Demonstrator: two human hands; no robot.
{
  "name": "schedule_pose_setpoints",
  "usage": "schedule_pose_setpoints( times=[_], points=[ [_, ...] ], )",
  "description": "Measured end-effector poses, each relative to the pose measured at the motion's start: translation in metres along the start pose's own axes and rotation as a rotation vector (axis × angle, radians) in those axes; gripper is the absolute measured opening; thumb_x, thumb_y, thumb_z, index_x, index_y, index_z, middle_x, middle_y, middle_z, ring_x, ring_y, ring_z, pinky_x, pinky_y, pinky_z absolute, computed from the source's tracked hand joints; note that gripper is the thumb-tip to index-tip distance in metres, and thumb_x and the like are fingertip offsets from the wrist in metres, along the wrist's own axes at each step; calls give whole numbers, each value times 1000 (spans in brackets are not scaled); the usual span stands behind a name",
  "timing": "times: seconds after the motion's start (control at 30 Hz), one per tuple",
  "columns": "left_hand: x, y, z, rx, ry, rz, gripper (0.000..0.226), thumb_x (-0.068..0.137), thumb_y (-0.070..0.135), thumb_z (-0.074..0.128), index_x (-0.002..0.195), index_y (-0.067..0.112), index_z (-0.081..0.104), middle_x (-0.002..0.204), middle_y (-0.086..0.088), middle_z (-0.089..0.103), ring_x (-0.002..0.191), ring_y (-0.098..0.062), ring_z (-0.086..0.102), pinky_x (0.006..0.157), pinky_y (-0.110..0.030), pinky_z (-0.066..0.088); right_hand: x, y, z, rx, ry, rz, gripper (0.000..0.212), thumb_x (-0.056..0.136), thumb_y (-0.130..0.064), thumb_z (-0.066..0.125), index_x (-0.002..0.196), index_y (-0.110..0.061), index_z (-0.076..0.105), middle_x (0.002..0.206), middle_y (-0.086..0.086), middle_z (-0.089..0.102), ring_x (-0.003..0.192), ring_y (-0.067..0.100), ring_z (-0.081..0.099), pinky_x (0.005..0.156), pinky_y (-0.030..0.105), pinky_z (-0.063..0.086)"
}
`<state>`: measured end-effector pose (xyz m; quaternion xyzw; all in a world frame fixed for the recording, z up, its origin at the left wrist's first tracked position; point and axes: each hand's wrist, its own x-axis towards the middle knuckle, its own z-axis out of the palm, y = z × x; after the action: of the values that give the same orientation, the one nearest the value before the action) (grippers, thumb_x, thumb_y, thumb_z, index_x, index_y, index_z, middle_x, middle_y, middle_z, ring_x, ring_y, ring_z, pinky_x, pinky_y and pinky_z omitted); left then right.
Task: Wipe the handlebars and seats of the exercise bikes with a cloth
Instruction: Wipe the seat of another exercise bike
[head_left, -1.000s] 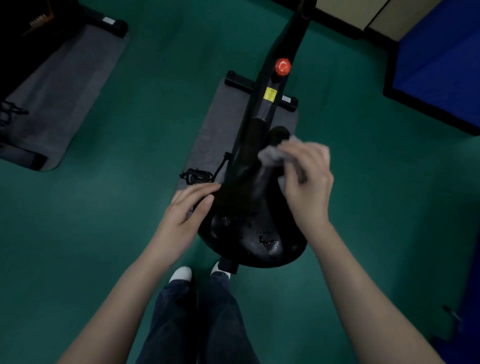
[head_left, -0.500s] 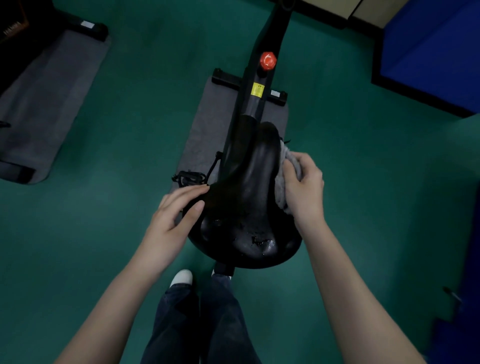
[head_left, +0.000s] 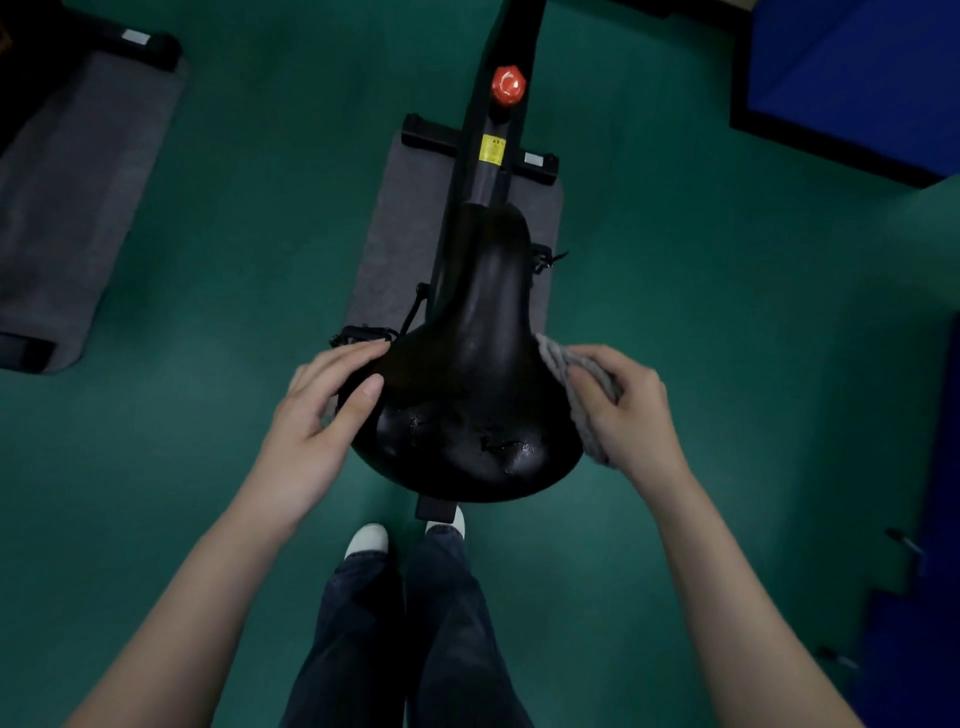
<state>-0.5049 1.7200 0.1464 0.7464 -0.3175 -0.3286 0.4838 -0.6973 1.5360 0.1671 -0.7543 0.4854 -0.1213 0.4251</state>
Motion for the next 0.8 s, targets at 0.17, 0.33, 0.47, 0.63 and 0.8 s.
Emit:
schedule_pose_setpoints(
  times=[0.17,0.33,0.47,0.63,0.8],
  points=[
    [-1,0,0,3,12,9,38,87,53,44,121,40,57,126,24,53,127,-3,43,114,-45,27,-25,6,19,408,220,220,18,93,-2,54,98,-11,69,89,4,69,82,15,62,77,28,53],
    [-2,-2,-1,7,3,17,38,88,55,43,122,44,55,127,26,52,129,0,40,116,-50,21,-62,-4,37,95,443,-164,22,86,-1,57,97,-14,71,94,-16,63,98,15,55,88,16,42],
    [-2,-5,-3,10,-18,24,38,88,57,43,122,46,54,127,26,51,130,-4,39,114,-41,27,-65,-8,42,175,503,-101,22,89,2,57,98,-14,69,98,-16,62,102,17,56,92,28,46],
    [-2,-8,-5,0,-56,42,40,87,58,44,124,47,53,126,30,49,128,0,37,111,-27,26,-76,-30,70,79,695,-35,22,86,2,60,102,-6,72,99,4,66,98,21,54,89,16,43],
    [-2,-9,-7,-18,-83,56,38,90,48,47,127,39,52,127,26,49,128,1,36,109,-21,24,-87,-46,81,-19,609,-222,25,83,4,62,105,-7,69,98,-6,65,96,18,54,86,21,47]
  ],
)
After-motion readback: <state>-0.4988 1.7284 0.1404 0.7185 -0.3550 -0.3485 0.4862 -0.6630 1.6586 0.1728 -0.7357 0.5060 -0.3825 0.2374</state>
